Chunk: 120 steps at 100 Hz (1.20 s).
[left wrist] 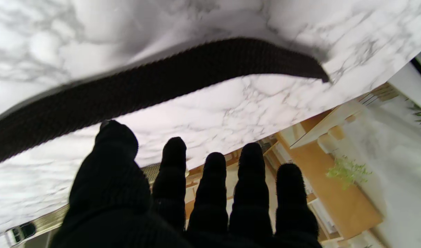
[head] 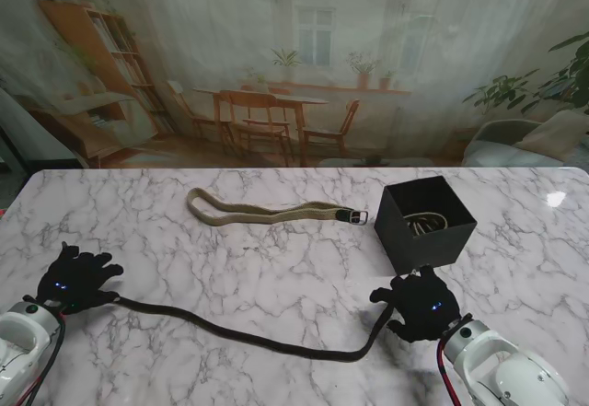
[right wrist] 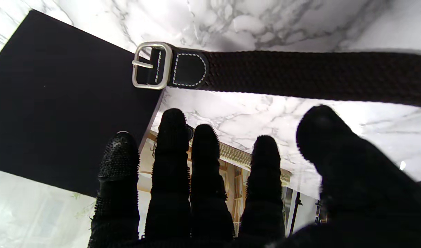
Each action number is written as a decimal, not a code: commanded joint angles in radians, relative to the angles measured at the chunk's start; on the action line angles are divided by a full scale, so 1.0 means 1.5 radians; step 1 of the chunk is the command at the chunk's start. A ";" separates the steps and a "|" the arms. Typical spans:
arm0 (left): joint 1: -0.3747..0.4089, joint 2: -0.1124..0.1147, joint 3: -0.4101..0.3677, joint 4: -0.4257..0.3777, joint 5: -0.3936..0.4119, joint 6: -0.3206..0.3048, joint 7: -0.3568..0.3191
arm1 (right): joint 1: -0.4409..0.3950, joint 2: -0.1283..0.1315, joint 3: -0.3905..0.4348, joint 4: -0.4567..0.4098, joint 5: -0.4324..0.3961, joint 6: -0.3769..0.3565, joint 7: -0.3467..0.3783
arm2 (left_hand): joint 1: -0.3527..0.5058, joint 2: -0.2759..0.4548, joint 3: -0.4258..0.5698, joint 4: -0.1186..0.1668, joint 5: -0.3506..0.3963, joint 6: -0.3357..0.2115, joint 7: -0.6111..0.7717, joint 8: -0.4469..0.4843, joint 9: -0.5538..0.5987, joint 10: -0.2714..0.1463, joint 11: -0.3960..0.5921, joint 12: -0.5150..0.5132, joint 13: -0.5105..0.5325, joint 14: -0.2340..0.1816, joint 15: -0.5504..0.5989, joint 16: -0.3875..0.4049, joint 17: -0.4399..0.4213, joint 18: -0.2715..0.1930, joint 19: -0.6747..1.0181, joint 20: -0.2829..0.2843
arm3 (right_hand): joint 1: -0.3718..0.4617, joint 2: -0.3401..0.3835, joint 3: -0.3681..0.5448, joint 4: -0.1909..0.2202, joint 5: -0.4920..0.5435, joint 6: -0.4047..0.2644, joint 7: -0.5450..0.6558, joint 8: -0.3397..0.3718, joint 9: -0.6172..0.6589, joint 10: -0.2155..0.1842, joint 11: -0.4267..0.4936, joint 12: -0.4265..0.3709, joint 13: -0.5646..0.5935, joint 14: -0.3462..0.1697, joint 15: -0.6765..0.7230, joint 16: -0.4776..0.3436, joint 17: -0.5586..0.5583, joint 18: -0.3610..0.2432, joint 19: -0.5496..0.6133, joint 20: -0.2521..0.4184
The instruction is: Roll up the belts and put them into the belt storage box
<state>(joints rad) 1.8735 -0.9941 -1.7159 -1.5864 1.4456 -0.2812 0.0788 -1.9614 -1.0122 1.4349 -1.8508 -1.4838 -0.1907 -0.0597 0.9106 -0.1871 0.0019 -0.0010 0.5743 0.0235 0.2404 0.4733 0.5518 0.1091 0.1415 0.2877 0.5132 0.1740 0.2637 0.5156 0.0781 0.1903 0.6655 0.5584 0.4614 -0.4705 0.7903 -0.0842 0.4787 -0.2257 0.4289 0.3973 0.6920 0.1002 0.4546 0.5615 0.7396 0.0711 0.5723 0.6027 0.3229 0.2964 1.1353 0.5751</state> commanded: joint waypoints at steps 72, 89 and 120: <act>-0.043 0.002 0.142 -0.080 -0.141 -0.147 -0.219 | 0.092 0.011 -0.086 0.130 -0.013 0.062 -0.066 | -0.170 -0.042 -0.016 -0.010 -0.094 0.010 -0.090 -0.040 -0.161 0.068 -0.098 -0.082 -0.036 0.022 -0.034 -0.023 0.002 0.009 -0.010 -0.004 | 0.010 -0.146 0.049 -0.092 0.201 -0.101 0.325 0.010 0.101 -0.068 -0.047 -0.118 0.009 0.018 -0.158 -0.125 -0.027 0.029 -0.040 -0.027; -0.066 0.007 0.168 -0.064 -0.145 -0.158 -0.248 | 0.096 0.010 -0.092 0.140 -0.005 0.072 -0.077 | -0.156 -0.128 -0.006 -0.013 -0.156 -0.007 -0.136 -0.094 -0.192 0.071 -0.102 -0.116 -0.041 0.025 -0.038 -0.035 0.008 -0.003 -0.020 -0.005 | 0.018 -0.141 0.059 -0.092 0.218 -0.097 0.344 0.016 0.148 -0.079 -0.032 -0.106 0.046 0.007 -0.143 -0.117 -0.019 0.033 -0.036 -0.027; -0.097 0.009 0.199 -0.019 -0.109 -0.128 -0.201 | 0.093 0.005 -0.090 0.142 0.017 0.093 -0.082 | 0.112 -0.064 0.067 -0.001 0.009 -0.060 0.098 0.085 0.059 0.004 0.085 0.060 0.077 -0.007 0.057 0.050 0.072 -0.013 0.117 0.039 | 0.046 -0.103 0.058 -0.094 0.221 -0.060 0.328 -0.051 0.340 -0.095 0.129 0.035 0.178 -0.029 -0.049 -0.041 0.021 0.039 -0.016 -0.029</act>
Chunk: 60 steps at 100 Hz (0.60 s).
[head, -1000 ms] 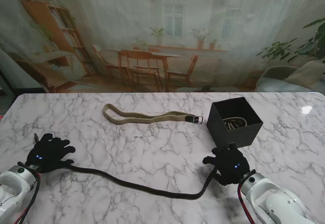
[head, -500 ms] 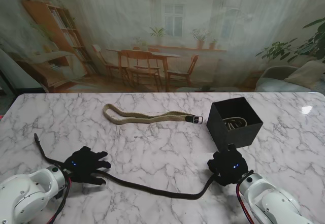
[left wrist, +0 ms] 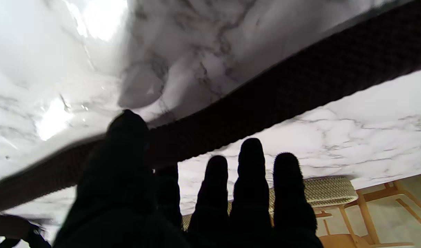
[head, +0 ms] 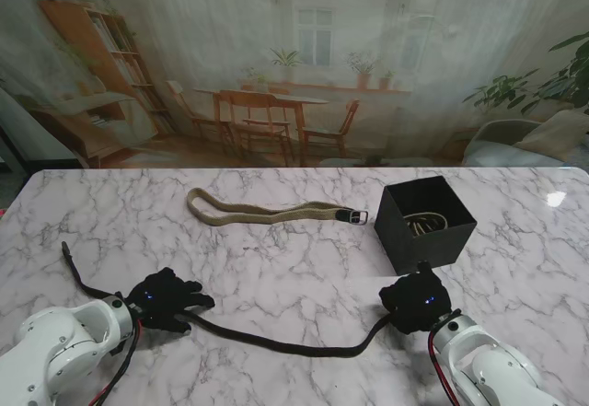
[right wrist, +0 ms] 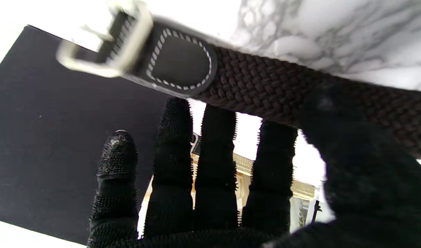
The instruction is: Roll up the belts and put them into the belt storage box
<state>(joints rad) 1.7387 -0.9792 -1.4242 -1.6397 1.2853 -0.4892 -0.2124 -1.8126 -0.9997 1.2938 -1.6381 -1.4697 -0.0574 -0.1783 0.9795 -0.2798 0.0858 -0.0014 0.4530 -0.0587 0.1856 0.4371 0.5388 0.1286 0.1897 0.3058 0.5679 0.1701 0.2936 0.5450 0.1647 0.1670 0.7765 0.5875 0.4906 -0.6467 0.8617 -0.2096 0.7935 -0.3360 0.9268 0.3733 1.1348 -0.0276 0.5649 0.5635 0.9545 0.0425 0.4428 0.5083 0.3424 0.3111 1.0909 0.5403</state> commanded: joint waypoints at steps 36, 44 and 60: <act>-0.019 0.000 -0.002 0.059 0.058 0.069 0.087 | -0.019 -0.005 0.017 -0.003 0.011 0.002 -0.026 | 0.163 0.004 0.022 0.012 0.169 0.033 0.367 0.129 0.296 -0.038 0.128 0.378 0.172 0.012 0.269 0.206 0.078 0.036 0.182 0.036 | 0.041 0.024 0.014 -0.008 -0.031 0.031 -0.025 -0.102 0.064 -0.012 0.050 0.039 0.061 -0.014 0.040 0.033 0.032 0.021 0.026 -0.006; -0.021 0.000 -0.010 0.066 0.069 0.083 0.101 | -0.016 -0.005 0.014 0.000 0.013 0.002 -0.028 | 0.163 0.007 0.023 0.012 0.167 0.033 0.369 0.129 0.294 -0.036 0.130 0.381 0.169 0.013 0.273 0.208 0.076 0.036 0.183 0.036 | 0.052 0.029 0.022 -0.005 -0.036 0.027 -0.028 -0.105 0.064 -0.013 0.050 0.039 0.062 -0.015 0.039 0.033 0.034 0.019 0.026 -0.006; -0.027 0.000 -0.026 0.085 0.083 0.109 0.133 | -0.012 -0.005 0.007 0.002 0.017 0.005 -0.027 | 0.164 0.008 0.025 0.012 0.162 0.034 0.375 0.130 0.290 -0.034 0.135 0.385 0.163 0.015 0.283 0.211 0.074 0.033 0.184 0.035 | 0.055 0.036 0.024 -0.008 -0.043 0.030 -0.029 -0.109 0.064 -0.012 0.049 0.044 0.063 -0.013 0.037 0.033 0.036 0.017 0.027 -0.007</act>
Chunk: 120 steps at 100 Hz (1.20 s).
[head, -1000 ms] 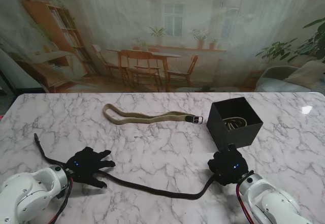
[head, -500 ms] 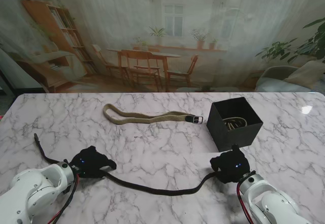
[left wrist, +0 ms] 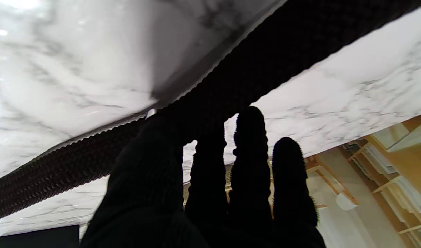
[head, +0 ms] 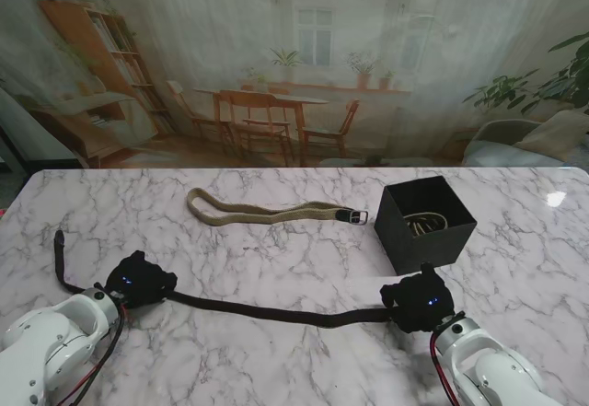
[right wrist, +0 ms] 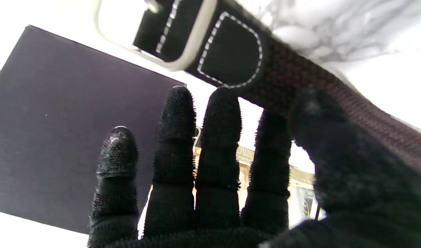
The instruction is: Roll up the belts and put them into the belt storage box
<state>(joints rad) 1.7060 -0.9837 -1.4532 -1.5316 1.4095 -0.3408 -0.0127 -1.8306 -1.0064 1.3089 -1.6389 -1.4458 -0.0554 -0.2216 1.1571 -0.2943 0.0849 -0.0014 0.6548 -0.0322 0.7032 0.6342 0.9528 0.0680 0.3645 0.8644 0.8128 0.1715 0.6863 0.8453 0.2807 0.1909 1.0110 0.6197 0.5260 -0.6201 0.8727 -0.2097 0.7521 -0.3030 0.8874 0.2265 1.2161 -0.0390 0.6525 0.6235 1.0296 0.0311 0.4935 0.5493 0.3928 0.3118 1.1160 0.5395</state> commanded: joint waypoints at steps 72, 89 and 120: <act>0.003 0.002 -0.026 0.012 0.002 0.008 0.035 | 0.022 -0.002 -0.034 0.035 0.007 0.027 -0.091 | 0.046 0.021 0.021 0.011 0.024 0.012 0.033 -0.006 0.012 0.002 0.016 0.009 -0.004 0.012 0.022 0.006 -0.004 0.013 0.028 0.011 | 0.050 -0.098 0.048 -0.016 0.039 -0.012 0.109 0.203 0.021 -0.019 0.161 0.071 0.061 -0.022 0.089 0.046 0.040 0.005 0.043 -0.005; 0.003 0.002 -0.024 0.013 0.000 0.009 0.034 | 0.022 -0.004 -0.037 0.040 0.013 0.035 -0.090 | 0.046 0.021 0.021 0.012 0.024 0.010 0.034 -0.006 0.012 0.000 0.016 0.008 -0.005 0.011 0.021 0.005 -0.005 0.013 0.029 0.011 | -0.013 -0.051 0.002 -0.011 -0.007 0.024 0.053 0.136 -0.018 -0.008 0.104 0.030 0.025 -0.012 0.055 0.030 0.023 0.000 0.037 -0.009; 0.003 0.002 -0.019 0.020 -0.003 0.014 0.034 | -0.011 0.001 0.008 -0.010 -0.016 0.001 0.040 | 0.047 0.021 0.020 0.012 0.025 0.010 0.035 -0.007 0.012 0.000 0.015 0.009 -0.004 0.011 0.021 0.004 -0.005 0.013 0.028 0.010 | -0.127 0.034 -0.166 0.070 -0.112 0.130 -0.293 0.116 -0.213 0.024 0.127 0.149 -0.144 0.013 0.116 0.078 -0.067 0.019 -0.012 0.006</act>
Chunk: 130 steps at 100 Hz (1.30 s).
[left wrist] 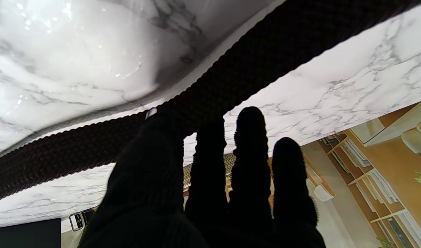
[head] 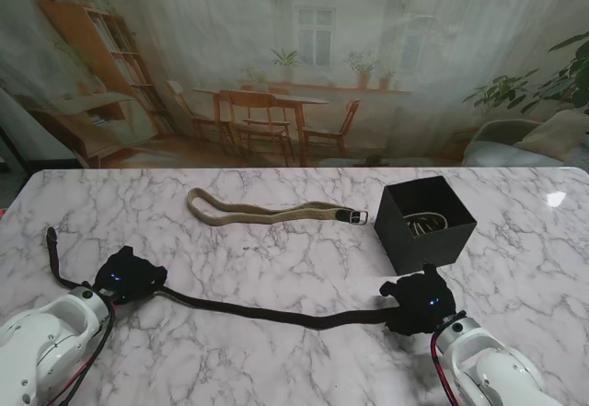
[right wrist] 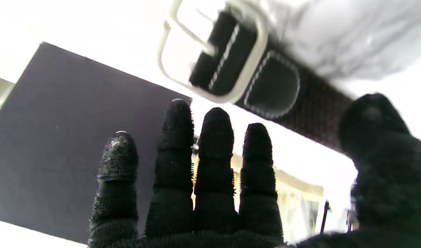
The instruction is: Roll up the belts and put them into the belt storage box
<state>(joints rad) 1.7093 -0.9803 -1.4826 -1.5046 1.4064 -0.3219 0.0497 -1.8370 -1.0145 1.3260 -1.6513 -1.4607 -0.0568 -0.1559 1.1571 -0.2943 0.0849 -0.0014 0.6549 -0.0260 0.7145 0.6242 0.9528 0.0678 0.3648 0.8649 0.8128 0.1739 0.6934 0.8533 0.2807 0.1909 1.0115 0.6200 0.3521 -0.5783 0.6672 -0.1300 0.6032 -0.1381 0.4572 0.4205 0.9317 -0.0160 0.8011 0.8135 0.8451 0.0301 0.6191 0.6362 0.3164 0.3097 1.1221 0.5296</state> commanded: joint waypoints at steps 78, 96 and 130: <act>-0.002 -0.003 0.003 0.000 -0.013 -0.009 0.009 | 0.039 -0.003 -0.067 0.069 0.035 0.098 -0.141 | 0.047 0.021 0.019 0.012 0.025 0.006 0.030 -0.001 0.012 0.002 0.017 0.009 -0.005 0.010 0.020 -0.001 -0.005 0.012 0.029 0.010 | 0.195 -0.064 0.205 -0.061 0.078 -0.147 0.397 0.121 0.264 -0.008 0.017 -0.123 0.224 -0.005 0.054 0.001 0.122 -0.004 0.060 0.019; -0.020 -0.001 0.029 0.007 -0.020 -0.014 -0.014 | 0.056 -0.005 -0.106 0.087 0.043 0.148 -0.127 | 0.047 0.021 0.019 0.012 0.024 0.005 0.030 -0.001 0.011 0.002 0.018 0.008 -0.004 0.009 0.021 -0.001 -0.004 0.012 0.030 0.010 | 0.173 -0.033 0.162 -0.063 0.077 -0.107 0.378 0.073 0.265 -0.014 0.016 -0.137 0.221 -0.003 0.047 -0.004 0.123 -0.007 0.070 0.009; -0.050 -0.003 0.081 0.018 -0.060 -0.021 -0.050 | 0.063 -0.009 -0.124 0.072 0.071 0.154 -0.078 | 0.046 0.022 0.019 0.012 0.025 0.006 0.028 -0.003 0.012 0.002 0.020 0.007 -0.003 0.009 0.021 -0.001 -0.003 0.011 0.033 0.011 | 0.219 0.016 0.172 -0.053 0.075 -0.034 0.322 -0.054 0.285 -0.007 0.020 -0.142 0.238 0.008 0.057 -0.004 0.133 -0.008 0.084 0.001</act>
<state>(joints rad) 1.6381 -0.9759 -1.3742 -1.4722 1.3159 -0.3351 -0.0025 -1.7383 -1.0211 1.1430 -1.5296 -1.3721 0.1810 -0.2791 1.1680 -0.2946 0.0847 -0.0014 0.6551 -0.0081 0.7315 0.6232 0.9528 0.0677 0.3649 0.8649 0.8128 0.1739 0.6949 0.8533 0.2807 0.1909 1.0229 0.6200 0.6359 -0.5823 0.8848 -0.2306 0.7245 -0.1999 0.9397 0.3623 1.3053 -0.0276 0.7845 0.6014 1.1684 0.0311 0.6668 0.6246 0.5078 0.2980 1.2196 0.5394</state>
